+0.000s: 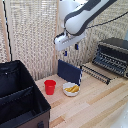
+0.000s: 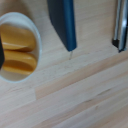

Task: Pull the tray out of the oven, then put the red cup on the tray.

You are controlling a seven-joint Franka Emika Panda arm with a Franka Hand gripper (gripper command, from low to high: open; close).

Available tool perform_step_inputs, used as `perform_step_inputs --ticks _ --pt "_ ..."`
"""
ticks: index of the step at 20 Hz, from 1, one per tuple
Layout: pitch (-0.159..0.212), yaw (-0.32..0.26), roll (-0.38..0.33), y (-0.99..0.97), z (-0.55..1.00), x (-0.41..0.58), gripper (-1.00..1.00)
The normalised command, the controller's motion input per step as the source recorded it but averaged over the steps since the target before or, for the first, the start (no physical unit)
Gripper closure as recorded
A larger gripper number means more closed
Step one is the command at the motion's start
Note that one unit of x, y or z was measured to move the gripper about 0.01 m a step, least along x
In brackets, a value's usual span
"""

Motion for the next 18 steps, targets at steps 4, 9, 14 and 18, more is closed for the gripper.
perform_step_inputs --ticks 4,9,14,18 --pt "-0.045 0.055 -0.365 -0.41 0.00 -0.138 -1.00" --pt "-0.037 0.074 -0.311 -0.53 -0.03 -0.015 -1.00" --pt "-0.016 0.076 -0.285 -0.57 -0.06 0.000 -1.00" --pt "-0.003 0.078 -0.261 -0.59 -0.04 0.000 -1.00"
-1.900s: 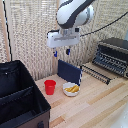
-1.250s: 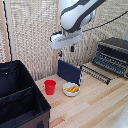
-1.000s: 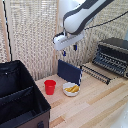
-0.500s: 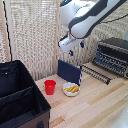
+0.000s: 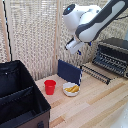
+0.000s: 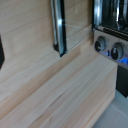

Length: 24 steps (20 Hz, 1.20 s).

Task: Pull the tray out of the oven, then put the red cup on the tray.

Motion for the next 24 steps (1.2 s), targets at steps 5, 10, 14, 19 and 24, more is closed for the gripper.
perform_step_inputs --ticks 5,10,14,19,24 --pt "-0.008 0.084 -0.256 -0.57 0.00 0.000 -1.00" --pt "-0.018 0.090 -0.242 -0.57 0.00 0.000 -1.00" --pt "-0.009 0.108 -0.201 -0.60 0.00 0.005 -1.00" --pt "0.000 0.157 -0.171 -0.52 -0.02 0.051 -1.00" --pt "0.000 0.147 -0.190 -0.49 -0.05 0.050 -1.00"
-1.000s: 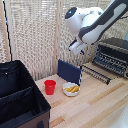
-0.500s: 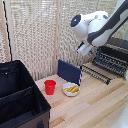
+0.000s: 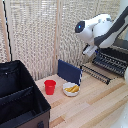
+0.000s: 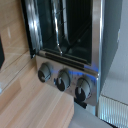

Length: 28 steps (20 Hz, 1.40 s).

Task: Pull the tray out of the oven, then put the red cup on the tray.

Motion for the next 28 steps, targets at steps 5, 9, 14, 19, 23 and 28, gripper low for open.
perform_step_inputs --ticks 5,9,14,19,23,28 --pt "0.000 0.077 -0.230 -0.44 -0.08 0.108 -1.00" --pt "0.000 0.006 -0.205 -0.42 -0.16 0.173 -1.00" --pt "0.000 0.000 -0.100 -0.42 -0.18 0.284 -1.00" --pt "0.009 0.000 0.010 -0.50 -0.15 0.292 -1.00" --pt "0.054 0.000 0.092 -0.54 -0.15 0.273 -1.00" --pt "0.089 0.000 0.080 -0.53 -0.15 0.270 -1.00"
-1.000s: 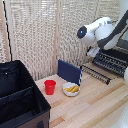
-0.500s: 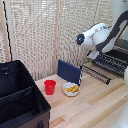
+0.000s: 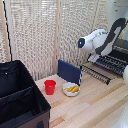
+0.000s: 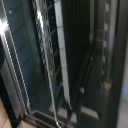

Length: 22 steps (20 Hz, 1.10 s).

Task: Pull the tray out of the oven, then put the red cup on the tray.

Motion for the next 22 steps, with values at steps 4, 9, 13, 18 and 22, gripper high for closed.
perform_step_inputs --ticks 4,9,13,18,22 --pt "0.079 0.000 0.055 -0.51 -0.04 0.233 -1.00" --pt "0.114 0.057 0.125 -0.53 -0.03 0.167 -1.00" --pt "0.097 0.016 0.119 -0.36 -0.02 0.116 -1.00" --pt "0.030 -0.011 0.028 -0.11 0.00 0.009 1.00" --pt "0.000 -0.126 -0.014 0.00 0.00 -0.026 1.00"
